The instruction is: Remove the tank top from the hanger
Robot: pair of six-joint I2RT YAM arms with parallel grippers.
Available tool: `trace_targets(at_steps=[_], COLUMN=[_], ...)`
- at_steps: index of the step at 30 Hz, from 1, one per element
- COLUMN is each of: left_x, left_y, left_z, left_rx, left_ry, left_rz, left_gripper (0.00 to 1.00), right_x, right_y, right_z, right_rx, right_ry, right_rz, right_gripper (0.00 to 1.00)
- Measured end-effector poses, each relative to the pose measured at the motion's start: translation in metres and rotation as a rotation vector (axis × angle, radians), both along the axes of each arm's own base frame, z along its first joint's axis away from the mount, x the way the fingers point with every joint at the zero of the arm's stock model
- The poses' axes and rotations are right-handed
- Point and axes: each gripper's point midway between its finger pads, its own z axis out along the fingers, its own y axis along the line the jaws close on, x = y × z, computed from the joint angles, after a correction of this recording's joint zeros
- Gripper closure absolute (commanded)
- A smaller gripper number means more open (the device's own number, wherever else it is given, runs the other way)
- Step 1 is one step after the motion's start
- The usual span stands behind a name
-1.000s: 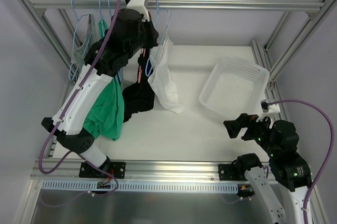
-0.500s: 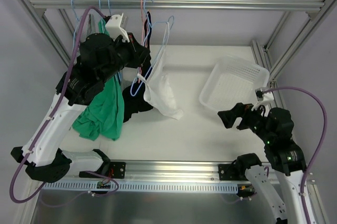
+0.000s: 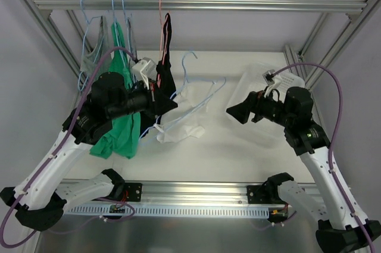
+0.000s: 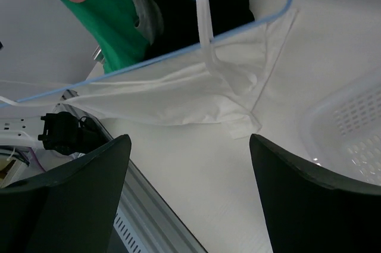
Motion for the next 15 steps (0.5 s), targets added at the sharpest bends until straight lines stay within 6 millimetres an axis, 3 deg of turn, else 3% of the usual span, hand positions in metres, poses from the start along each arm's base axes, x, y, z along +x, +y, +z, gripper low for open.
trace_targets(at_steps=[3,7,10,15], left_x=[-0.022,-0.043,-0.051,-0.058], left_y=[0.003,0.006,0.005,0.003], left_z=[-0.017,-0.023,-0.024,-0.024], left_rx=[-0.011,-0.040,-0.055,-0.066], left_ry=[0.046,0.075,0.087,0.101], left_rz=[-0.061,-0.113,-0.142,-0.171], left_gripper=[1.00,1.00,1.00,1.00], right_x=[0.005,0.010,0.014,0.023], right_y=[0.017,0.041,0.053,0.061], right_z=[0.008,0.005,-0.003,-0.017], right_rx=[-0.012,-0.053,-0.085,-0.134], right_ry=[-0.034,-0.050,-0.045,-0.038], right_rz=[0.055,0.100,0.114,0.103], right_gripper=[0.21,0.27,0.32,0.50])
